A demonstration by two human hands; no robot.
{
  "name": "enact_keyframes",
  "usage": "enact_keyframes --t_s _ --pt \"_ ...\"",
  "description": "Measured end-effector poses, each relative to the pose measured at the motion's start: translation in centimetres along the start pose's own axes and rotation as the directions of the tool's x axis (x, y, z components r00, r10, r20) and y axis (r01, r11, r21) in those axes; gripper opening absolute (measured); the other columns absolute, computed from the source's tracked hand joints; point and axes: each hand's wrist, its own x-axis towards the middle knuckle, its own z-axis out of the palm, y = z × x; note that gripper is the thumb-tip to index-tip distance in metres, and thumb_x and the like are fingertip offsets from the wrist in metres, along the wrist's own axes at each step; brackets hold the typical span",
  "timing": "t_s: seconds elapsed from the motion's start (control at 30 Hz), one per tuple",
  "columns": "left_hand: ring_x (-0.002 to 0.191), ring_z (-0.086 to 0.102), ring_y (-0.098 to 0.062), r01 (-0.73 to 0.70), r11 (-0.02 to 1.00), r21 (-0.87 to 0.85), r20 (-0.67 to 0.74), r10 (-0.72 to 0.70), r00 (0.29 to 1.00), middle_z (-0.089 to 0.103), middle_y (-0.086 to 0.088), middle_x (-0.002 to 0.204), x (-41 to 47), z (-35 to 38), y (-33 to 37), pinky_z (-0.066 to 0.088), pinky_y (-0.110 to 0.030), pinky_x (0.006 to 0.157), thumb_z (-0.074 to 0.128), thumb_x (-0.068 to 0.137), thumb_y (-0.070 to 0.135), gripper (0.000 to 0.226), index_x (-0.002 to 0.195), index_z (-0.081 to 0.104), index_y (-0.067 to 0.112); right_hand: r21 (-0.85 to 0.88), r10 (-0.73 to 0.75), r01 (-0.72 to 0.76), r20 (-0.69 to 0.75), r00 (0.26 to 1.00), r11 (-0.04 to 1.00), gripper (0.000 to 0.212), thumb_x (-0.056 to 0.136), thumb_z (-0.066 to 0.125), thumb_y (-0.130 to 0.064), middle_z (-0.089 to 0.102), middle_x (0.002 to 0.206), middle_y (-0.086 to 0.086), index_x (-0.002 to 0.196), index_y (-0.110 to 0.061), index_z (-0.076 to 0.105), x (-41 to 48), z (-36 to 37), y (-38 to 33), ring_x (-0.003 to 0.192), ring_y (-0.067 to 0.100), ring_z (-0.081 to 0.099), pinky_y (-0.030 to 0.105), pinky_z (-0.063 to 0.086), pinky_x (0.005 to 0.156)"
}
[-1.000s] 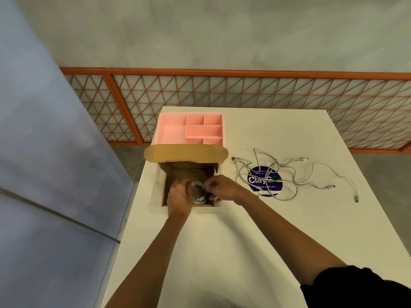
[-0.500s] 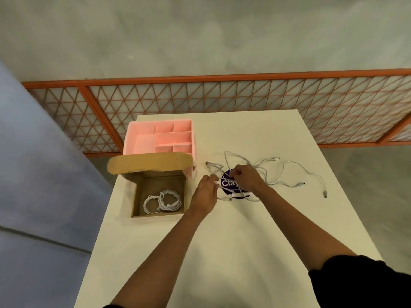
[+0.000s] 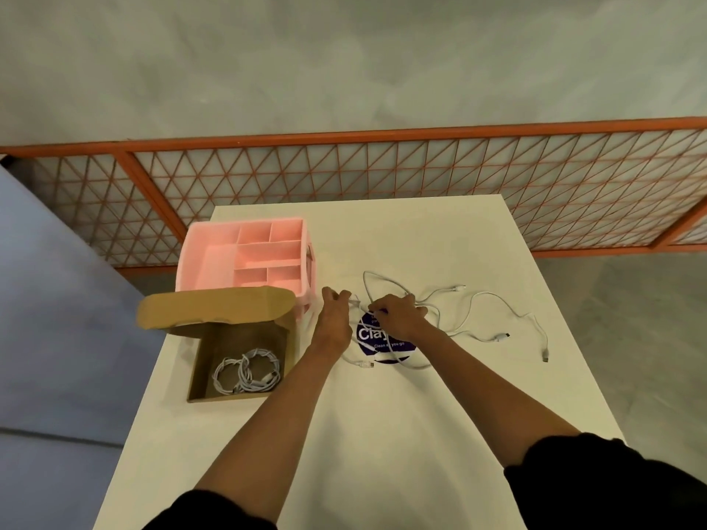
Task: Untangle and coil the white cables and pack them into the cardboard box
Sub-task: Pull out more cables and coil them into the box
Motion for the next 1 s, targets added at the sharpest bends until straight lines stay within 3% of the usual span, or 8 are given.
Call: enact_keyframes --t_s 0.2,0.3,0.37,0.43,0.53,0.7,0.83,1.0 --pt "0.093 0.053 -0.026 0.007 0.996 -0.086 -0.099 -0.016 0.995 0.043 -0.004 0.105 0.7 -0.2 0.1 0.049 -0.038 0.085 0.042 0.094 -0.003 0.011 0.101 0.052 -0.001 0.307 -0.082 0.132 -0.170 0.982 0.943 0.031 0.097 0.042 -0.017 0.056 0.132 -0.010 0.117 -0.030 0.063 0.3 -1.6 0.3 0.130 0.016 0.041 0.048 0.024 0.112" --pt "0.083 0.047 -0.015 -0.032 0.983 -0.180 -0.239 -0.012 0.971 0.042 -0.001 0.097 0.7 -1.7 1.5 0.041 -0.008 0.069 0.049 0.094 -0.002 0.009 0.095 0.058 -0.003 0.399 -0.085 0.211 -0.310 0.947 0.892 0.029 0.096 0.045 -0.015 0.062 0.126 -0.004 0.112 -0.023 0.068 -0.3 -4.1 0.2 0.119 0.018 0.054 0.049 0.035 0.106" --pt "0.081 0.048 -0.014 -0.111 0.958 -0.264 -0.314 0.024 0.949 0.043 -0.005 0.094 0.7 -2.7 2.4 0.038 -0.004 0.067 0.057 0.089 -0.004 0.005 0.090 0.062 -0.004 0.450 -0.074 0.258 -0.387 0.919 0.855 0.028 0.094 0.049 -0.012 0.065 0.121 0.000 0.110 -0.020 0.070 -1.2 -6.3 0.0 0.109 0.015 0.060 0.037 0.044 0.099" --pt "0.079 0.052 -0.019 -0.182 0.947 -0.263 -0.375 0.073 0.924 0.047 -0.004 0.090 0.7 -3.7 3.2 0.042 -0.018 0.069 0.061 0.090 0.003 0.004 0.089 0.062 -0.001 0.519 -0.070 0.314 -0.436 0.897 0.795 0.027 0.092 0.051 -0.005 0.067 0.111 0.004 0.110 -0.013 0.070 -2.2 -8.3 0.0 0.081 -0.002 0.061 0.012 0.046 0.072" --pt "0.082 0.058 -0.024 -0.279 0.895 -0.347 -0.412 0.122 0.903 0.053 -0.004 0.089 0.4 -5.5 4.0 0.048 -0.038 0.070 0.057 0.094 0.015 0.010 0.090 0.057 0.006 0.605 -0.031 0.352 -0.474 0.880 0.714 0.024 0.089 0.058 -0.003 0.068 0.100 0.004 0.109 -0.011 0.070 -4.0 -10.9 0.1 0.063 -0.001 0.053 0.006 0.038 0.052" --pt "0.085 0.066 -0.021 -0.310 0.738 -0.599 -0.399 0.060 0.915 0.056 -0.010 0.097 -1.2 -8.2 6.5 0.057 -0.033 0.078 0.060 0.092 0.023 0.011 0.087 0.054 0.015 0.664 -0.004 0.443 -0.552 0.834 0.602 0.022 0.085 0.062 0.002 0.067 0.099 0.005 0.098 -0.013 0.068 -7.6 -13.6 -0.1 0.080 0.013 0.057 0.019 0.048 0.070" --pt "0.074 0.071 -0.015 -0.253 0.498 -0.829 -0.314 -0.040 0.949 0.063 -0.011 0.084 -3.1 -9.5 8.6 0.057 -0.026 0.074 0.067 0.087 0.013 0.012 0.080 0.057 0.010 0.646 -0.013 0.424 -0.540 0.842 0.635 0.024 0.083 0.060 0.006 0.063 0.091 0.002 0.095 -0.014 0.066 -10.5 -13.8 0.5 0.075 0.012 0.059 0.021 0.050 0.067" --pt "0.073 0.072 -0.017 -0.081 0.235 -0.969 -0.075 0.037 0.997 0.068 -0.014 0.096 -5.7 -10.9 11.0 0.056 -0.023 0.069 0.062 0.087 -0.003 0.031 0.116 0.052 0.002 0.581 0.028 0.313 -0.502 0.864 0.751 0.025 0.082 0.060 0.006 0.063 0.095 0.005 0.094 -0.015 0.065 -12.4 -12.1 2.2 0.081 0.018 0.056 0.027 0.045 0.067"
